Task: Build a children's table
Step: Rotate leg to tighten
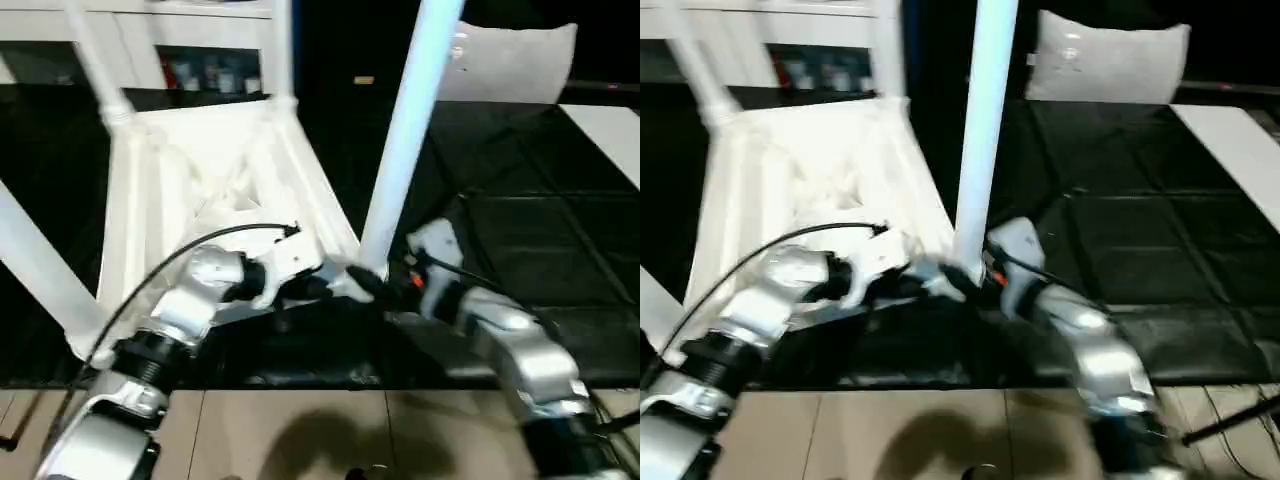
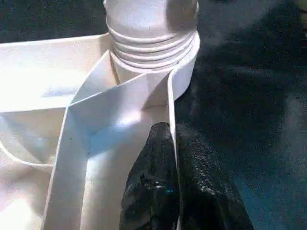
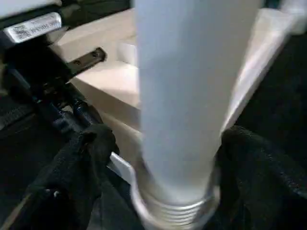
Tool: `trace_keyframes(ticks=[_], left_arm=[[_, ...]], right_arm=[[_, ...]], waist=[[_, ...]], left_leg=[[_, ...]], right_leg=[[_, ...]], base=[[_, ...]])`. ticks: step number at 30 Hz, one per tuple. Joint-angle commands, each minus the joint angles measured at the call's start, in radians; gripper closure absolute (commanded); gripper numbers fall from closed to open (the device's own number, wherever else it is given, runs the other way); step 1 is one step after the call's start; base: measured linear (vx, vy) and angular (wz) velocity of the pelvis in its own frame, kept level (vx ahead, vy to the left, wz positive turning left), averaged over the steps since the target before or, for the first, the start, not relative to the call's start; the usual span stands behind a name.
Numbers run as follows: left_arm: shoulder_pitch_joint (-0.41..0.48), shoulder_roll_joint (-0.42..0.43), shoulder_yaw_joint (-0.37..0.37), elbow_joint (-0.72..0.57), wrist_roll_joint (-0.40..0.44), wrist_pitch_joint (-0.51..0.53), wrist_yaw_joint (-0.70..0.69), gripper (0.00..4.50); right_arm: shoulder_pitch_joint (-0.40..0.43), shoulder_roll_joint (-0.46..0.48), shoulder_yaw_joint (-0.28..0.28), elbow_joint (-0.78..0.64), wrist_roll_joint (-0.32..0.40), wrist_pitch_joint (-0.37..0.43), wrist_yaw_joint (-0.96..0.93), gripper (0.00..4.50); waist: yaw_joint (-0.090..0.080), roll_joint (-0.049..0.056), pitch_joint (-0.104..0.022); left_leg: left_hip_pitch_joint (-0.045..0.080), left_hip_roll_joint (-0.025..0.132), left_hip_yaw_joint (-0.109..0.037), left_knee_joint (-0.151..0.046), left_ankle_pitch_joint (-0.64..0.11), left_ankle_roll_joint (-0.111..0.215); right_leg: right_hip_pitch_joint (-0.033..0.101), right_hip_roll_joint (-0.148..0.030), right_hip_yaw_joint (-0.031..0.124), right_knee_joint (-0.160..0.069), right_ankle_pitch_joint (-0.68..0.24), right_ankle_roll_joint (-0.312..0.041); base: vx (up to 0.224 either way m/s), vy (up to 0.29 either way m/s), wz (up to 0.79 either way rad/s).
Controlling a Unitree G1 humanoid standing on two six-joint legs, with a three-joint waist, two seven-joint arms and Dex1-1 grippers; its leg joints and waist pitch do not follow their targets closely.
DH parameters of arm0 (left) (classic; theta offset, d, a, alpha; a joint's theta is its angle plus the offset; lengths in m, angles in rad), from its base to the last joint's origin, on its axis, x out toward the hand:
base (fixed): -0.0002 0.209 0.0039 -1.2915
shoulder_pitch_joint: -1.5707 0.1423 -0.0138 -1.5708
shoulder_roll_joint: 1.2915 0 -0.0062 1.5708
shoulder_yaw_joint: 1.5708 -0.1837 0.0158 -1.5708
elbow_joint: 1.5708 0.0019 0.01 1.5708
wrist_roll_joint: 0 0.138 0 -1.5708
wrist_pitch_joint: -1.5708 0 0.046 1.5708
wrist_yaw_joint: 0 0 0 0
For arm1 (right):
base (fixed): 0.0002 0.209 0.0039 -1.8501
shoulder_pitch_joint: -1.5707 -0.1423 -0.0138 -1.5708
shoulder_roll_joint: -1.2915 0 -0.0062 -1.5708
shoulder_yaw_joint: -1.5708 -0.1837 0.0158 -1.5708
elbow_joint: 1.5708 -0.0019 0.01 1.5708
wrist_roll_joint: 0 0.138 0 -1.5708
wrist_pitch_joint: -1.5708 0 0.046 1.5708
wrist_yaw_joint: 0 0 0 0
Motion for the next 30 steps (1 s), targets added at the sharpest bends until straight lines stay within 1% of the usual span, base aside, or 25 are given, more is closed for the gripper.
trace_keyframes(ticks=[1, 2, 4, 6, 7, 8, 9, 11, 12, 13, 14, 16, 17, 18, 19, 20, 21, 22, 23, 24, 26, 27, 28, 30], left_arm=[[-0.001, 0.010, -0.057, 0.006, -0.006, -0.034, -0.094, 4.50], [-0.005, 0.020, -0.066, 0.019, -0.009, -0.051, -0.124, 4.50], [-0.015, 0.035, -0.083, 0.045, -0.006, -0.092, -0.171, 4.50], [-0.024, 0.046, -0.096, 0.064, 0.000, -0.132, -0.211, 4.50], [-0.030, 0.052, -0.104, 0.072, 0.002, -0.152, -0.235, 4.50], [-0.033, 0.055, -0.109, 0.076, 0.003, -0.161, -0.247, 4.50], [-0.037, 0.058, -0.117, 0.077, 0.003, -0.178, -0.266, 4.50], [-0.041, 0.063, -0.128, 0.075, 0.002, -0.196, -0.292, 4.50], [-0.041, 0.063, -0.128, 0.075, 0.002, -0.196, -0.292, 4.50], [-0.043, 0.064, -0.133, 0.077, 0.000, -0.206, -0.302, 4.50], [-0.047, 0.064, -0.136, 0.080, -0.001, -0.217, -0.314, 4.50], [-0.053, 0.065, -0.146, 0.079, 0.002, -0.234, -0.331, 4.50], [-0.053, 0.065, -0.146, 0.079, 0.002, -0.234, -0.331, 4.50], [-0.056, 0.064, -0.148, 0.082, 0.004, -0.243, -0.337, 4.50], [-0.058, 0.064, -0.149, 0.085, 0.005, -0.248, -0.340, 4.50], [-0.061, 0.063, -0.150, 0.089, 0.006, -0.255, -0.343, 4.50], [-0.063, 0.061, -0.151, 0.093, 0.007, -0.260, -0.346, 4.50], [-0.066, 0.060, -0.154, 0.098, 0.008, -0.267, -0.349, 4.50], [-0.067, 0.059, -0.154, 0.101, 0.009, -0.270, -0.351, 4.50], [-0.068, 0.059, -0.155, 0.104, 0.011, -0.274, -0.350, 4.50], [-0.068, 0.058, -0.154, 0.108, 0.012, -0.279, -0.347, 4.50], [-0.069, 0.058, -0.154, 0.110, 0.012, -0.280, -0.345, 4.50], [-0.069, 0.058, -0.154, 0.110, 0.012, -0.281, -0.345, 4.50], [-0.069, 0.058, -0.154, 0.114, 0.012, -0.284, -0.343, 4.50]], right_arm=[[-0.002, -0.026, -0.001, -0.016, 0.010, -0.034, 0.054, 0.11], [-0.004, -0.048, 0.005, -0.013, 0.020, -0.042, 0.091, 0.11], [-0.007, -0.096, 0.027, -0.017, 0.039, -0.059, 0.185, 0.11], [-0.015, -0.162, 0.075, -0.013, 0.037, -0.076, 0.305, 0.11], [-0.023, -0.180, 0.088, -0.005, 0.040, -0.076, 0.346, 0.11], [-0.028, -0.187, 0.094, 0.001, 0.042, -0.075, 0.365, 0.27], [-0.042, -0.192, 0.097, 0.013, 0.053, -0.061, 0.392, 0.27], [-0.064, -0.195, 0.098, 0.034, 0.073, -0.036, 0.434, 0.48], [-0.064, -0.195, 0.098, 0.034, 0.073, -0.036, 0.434, 0.55], [-0.073, -0.199, 0.100, 0.044, 0.084, -0.023, 0.455, 0.55], [-0.082, -0.206, 0.107, 0.054, 0.091, -0.015, 0.478, 0.67], [-0.104, -0.217, 0.125, 0.083, 0.092, -0.006, 0.512, 0.82], [-0.104, -0.217, 0.125, 0.083, 0.092, -0.006, 0.512, 0.99], [-0.114, -0.219, 0.133, 0.098, 0.092, -0.007, 0.525, 0.99], [-0.118, -0.219, 0.134, 0.104, 0.091, -0.008, 0.530, 1.07], [-0.125, -0.217, 0.137, 0.116, 0.089, -0.009, 0.538, 1.07], [-0.132, -0.214, 0.140, 0.126, 0.087, -0.009, 0.546, 1.21], [-0.141, -0.209, 0.145, 0.138, 0.082, -0.009, 0.556, 1.21], [-0.145, -0.207, 0.148, 0.144, 0.083, -0.009, 0.560, 1.42], [-0.149, -0.206, 0.150, 0.146, 0.085, -0.007, 0.563, 1.47], [-0.152, -0.206, 0.153, 0.148, 0.088, -0.004, 0.566, 1.51], [-0.153, -0.207, 0.155, 0.150, 0.088, -0.004, 0.571, 1.72], [-0.153, -0.207, 0.155, 0.150, 0.088, -0.005, 0.571, 1.72], [-0.154, -0.207, 0.158, 0.153, 0.086, -0.007, 0.576, 1.94]], waist=[[-0.003, -0.006, -0.056], [0.003, -0.002, -0.055], [0.006, -0.004, -0.054], [0.012, -0.004, -0.054], [0.012, -0.004, -0.054], [0.016, -0.005, -0.054], [0.018, -0.009, -0.053], [0.020, -0.009, -0.052], [0.025, -0.008, -0.053], [0.026, -0.009, -0.054], [0.028, -0.008, -0.055], [0.032, -0.010, -0.054], [0.034, -0.009, -0.055], [0.035, -0.011, -0.055], [0.037, -0.011, -0.055], [0.036, -0.018, -0.054], [0.038, -0.015, -0.053], [0.039, -0.013, -0.053], [0.039, -0.014, -0.052], [0.042, -0.015, -0.051], [0.044, -0.017, -0.052], [0.043, -0.018, -0.051], [0.044, -0.018, -0.051], [0.045, -0.018, -0.049]], left_leg=[[0.000, 0.060, -0.014, -0.070, -0.052, 0.114], [0.001, 0.060, -0.014, -0.070, -0.045, 0.118], [0.002, 0.061, -0.013, -0.070, -0.042, 0.122], [0.003, 0.061, -0.014, -0.068, -0.050, 0.133], [0.003, 0.061, -0.014, -0.068, -0.050, 0.133], [0.003, 0.063, -0.014, -0.069, -0.046, 0.138], [0.002, 0.062, -0.014, -0.069, -0.051, 0.137], [0.003, 0.063, -0.014, -0.069, -0.051, 0.132], [0.005, 0.066, -0.013, -0.069, -0.036, 0.130], [0.005, 0.066, -0.013, -0.068, -0.030, 0.131], [0.006, 0.066, -0.013, -0.068, -0.018, 0.136], [0.004, 0.067, -0.011, -0.067, -0.008, 0.140], [0.005, 0.067, -0.011, -0.067, -0.006, 0.141], [0.002, 0.066, -0.011, -0.066, -0.001, 0.140], [0.003, 0.067, -0.011, -0.066, -0.002, 0.139], [0.002, 0.066, -0.010, -0.066, -0.004, 0.137], [0.002, 0.065, -0.011, -0.066, -0.008, 0.137], [0.004, 0.067, -0.010, -0.067, -0.014, 0.131], [0.004, 0.067, -0.010, -0.067, -0.017, 0.127], [0.005, 0.069, -0.010, -0.068, -0.022, 0.119], [0.005, 0.068, -0.010, -0.067, -0.008, 0.120], [0.004, 0.068, -0.010, -0.068, -0.004, 0.123], [0.005, 0.067, -0.010, -0.067, -0.004, 0.124], [0.005, 0.068, -0.010, -0.068, -0.011, 0.122]], right_leg=[[0.061, -0.088, 0.059, -0.061, -0.051, -0.271], [0.060, -0.088, 0.059, -0.059, -0.053, -0.272], [0.059, -0.088, 0.059, -0.059, -0.053, -0.269], [0.060, -0.088, 0.057, -0.061, -0.064, -0.268], [0.060, -0.088, 0.057, -0.061, -0.064, -0.268], [0.059, -0.091, 0.058, -0.060, -0.067, -0.266], [0.058, -0.091, 0.057, -0.061, -0.082, -0.266], [0.058, -0.092, 0.057, -0.061, -0.097, -0.266], [0.056, -0.092, 0.057, -0.058, -0.084, -0.269], [0.056, -0.090, 0.057, -0.056, -0.073, -0.272], [0.057, -0.090, 0.055, -0.053, -0.053, -0.279], [0.057, -0.090, 0.055, -0.051, -0.037, -0.282], [0.056, -0.090, 0.054, -0.050, -0.033, -0.285], [0.058, -0.091, 0.054, -0.048, -0.027, -0.288], [0.057, -0.092, 0.054, -0.049, -0.027, -0.288], [0.058, -0.091, 0.053, -0.050, -0.034, -0.285], [0.057, -0.091, 0.053, -0.051, -0.044, -0.284], [0.056, -0.093, 0.053, -0.053, -0.060, -0.282], [0.055, -0.092, 0.053, -0.053, -0.065, -0.281], [0.055, -0.092, 0.053, -0.053, -0.068, -0.281], [0.057, -0.092, 0.054, -0.049, -0.044, -0.283], [0.056, -0.092, 0.053, -0.049, -0.036, -0.284], [0.056, -0.092, 0.053, -0.049, -0.037, -0.283], [0.055, -0.092, 0.054, -0.051, -0.051, -0.282]], base=[[0.000, 0.000, 0.00], [0.000, 0.000, 0.00], [0.000, 0.000, 0.00], [0.000, 0.000, 0.00], [0.000, 0.000, 0.00], [0.000, 0.000, 0.00], [0.000, 0.000, 0.00], [0.000, 0.000, 0.00], [0.000, 0.000, 0.00], [0.000, 0.000, 0.00], [0.000, 0.000, 0.00], [0.000, 0.000, 0.00], [0.000, 0.000, 0.00], [0.000, 0.000, 0.00], [0.000, 0.000, 0.00], [0.000, 0.000, 0.00], [0.000, 0.000, 0.00], [0.000, 0.000, 0.00], [0.000, 0.000, 0.00], [0.000, 0.000, 0.00], [0.000, 0.000, 0.00], [0.000, 0.000, 0.00], [0.000, 0.000, 0.00], [0.000, 0.000, 0.00]])
